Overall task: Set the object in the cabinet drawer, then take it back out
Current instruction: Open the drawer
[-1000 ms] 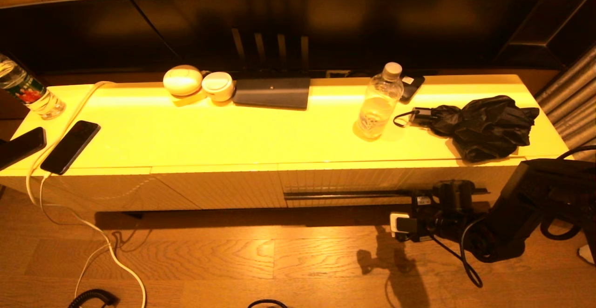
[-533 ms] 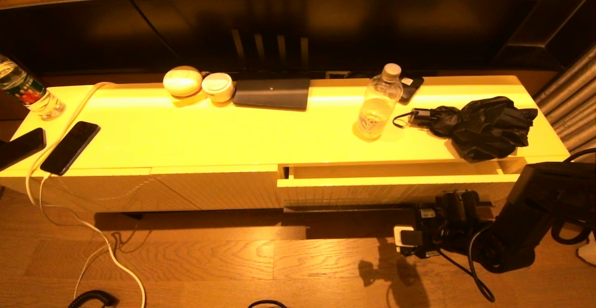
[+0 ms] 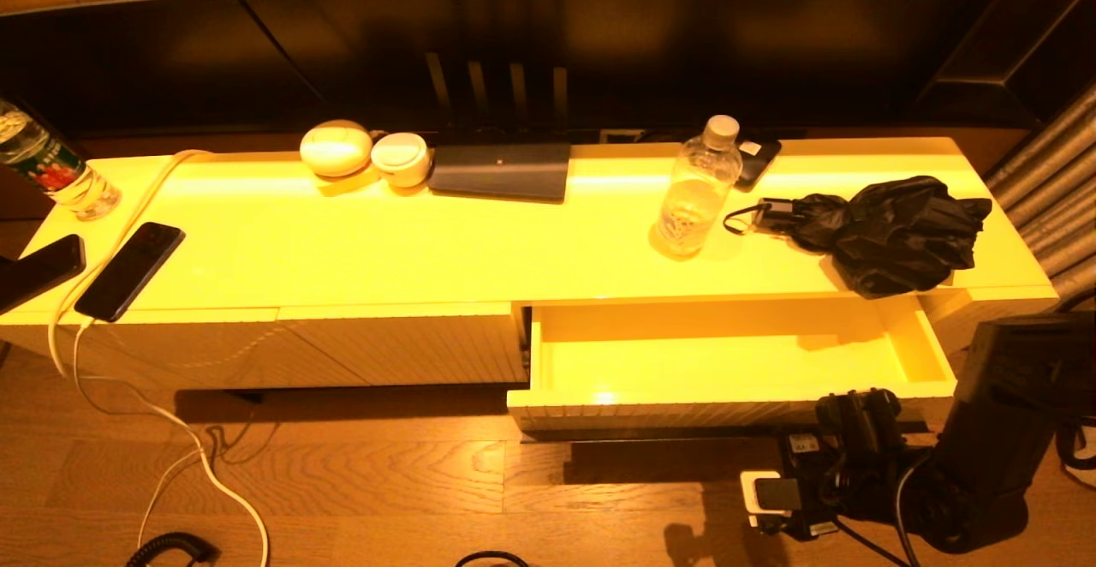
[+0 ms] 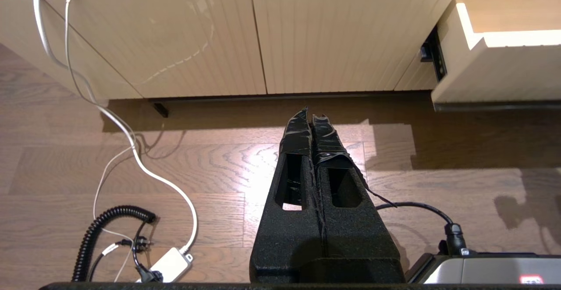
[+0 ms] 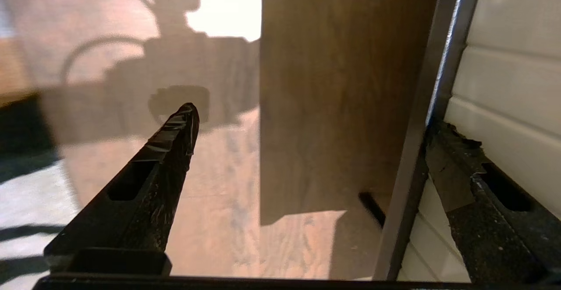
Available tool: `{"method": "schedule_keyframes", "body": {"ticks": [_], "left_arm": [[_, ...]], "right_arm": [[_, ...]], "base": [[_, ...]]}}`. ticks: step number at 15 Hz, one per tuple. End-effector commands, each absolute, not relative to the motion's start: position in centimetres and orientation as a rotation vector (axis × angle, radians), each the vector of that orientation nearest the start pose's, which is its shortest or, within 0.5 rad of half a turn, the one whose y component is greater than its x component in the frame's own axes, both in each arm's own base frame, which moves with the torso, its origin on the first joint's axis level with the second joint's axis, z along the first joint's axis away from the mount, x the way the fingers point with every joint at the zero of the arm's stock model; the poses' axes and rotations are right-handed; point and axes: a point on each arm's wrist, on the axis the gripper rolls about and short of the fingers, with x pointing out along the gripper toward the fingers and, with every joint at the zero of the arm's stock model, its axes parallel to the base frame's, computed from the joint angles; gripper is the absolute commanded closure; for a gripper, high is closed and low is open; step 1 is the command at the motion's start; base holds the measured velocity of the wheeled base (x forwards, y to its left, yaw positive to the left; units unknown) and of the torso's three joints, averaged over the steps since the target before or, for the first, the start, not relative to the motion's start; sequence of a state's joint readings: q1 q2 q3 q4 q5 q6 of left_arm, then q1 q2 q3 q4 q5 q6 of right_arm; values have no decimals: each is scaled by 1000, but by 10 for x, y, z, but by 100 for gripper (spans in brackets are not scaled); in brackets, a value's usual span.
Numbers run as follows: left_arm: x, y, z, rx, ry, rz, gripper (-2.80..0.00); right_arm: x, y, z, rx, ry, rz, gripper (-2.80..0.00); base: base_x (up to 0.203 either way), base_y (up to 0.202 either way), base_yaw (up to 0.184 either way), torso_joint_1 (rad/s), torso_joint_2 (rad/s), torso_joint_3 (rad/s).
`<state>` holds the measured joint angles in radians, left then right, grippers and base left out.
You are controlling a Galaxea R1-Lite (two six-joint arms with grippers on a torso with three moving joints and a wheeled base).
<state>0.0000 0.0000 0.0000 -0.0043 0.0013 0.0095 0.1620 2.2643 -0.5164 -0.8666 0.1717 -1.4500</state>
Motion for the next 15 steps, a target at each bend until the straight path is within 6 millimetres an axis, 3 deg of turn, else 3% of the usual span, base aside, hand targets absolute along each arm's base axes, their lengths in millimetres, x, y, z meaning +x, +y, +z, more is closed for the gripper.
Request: {"method": "schedule_keyframes", "body": {"ticks": [1,5,9,10,13,15], "left_arm": [[-23,0,75,9,-3,2,0],[-23,0,75,9,-3,2,0],[-23,0,76,9,-3,2,0],[-23,0,75,9,-3,2,0],[-23,0,76,9,-3,1,0],[-23,0,76,9,-2,2,0]], "right_arm": [[277,51,-23,-1333,492,917,-280],[263,50,0,-1331,433,899,-280],[245,42,52,-1332,307,781,-280],[235,36,69,-1331,288,744,0],[200,16,113,-1300,316,659,0],[178,7,135,-1174,487,691,0]], "base": [[0,0,0,0,0,0],[0,0,0,0,0,0],[0,0,0,0,0,0],[0,0,0,0,0,0],[0,0,0,0,0,0],[0,0,0,0,0,0]]}}
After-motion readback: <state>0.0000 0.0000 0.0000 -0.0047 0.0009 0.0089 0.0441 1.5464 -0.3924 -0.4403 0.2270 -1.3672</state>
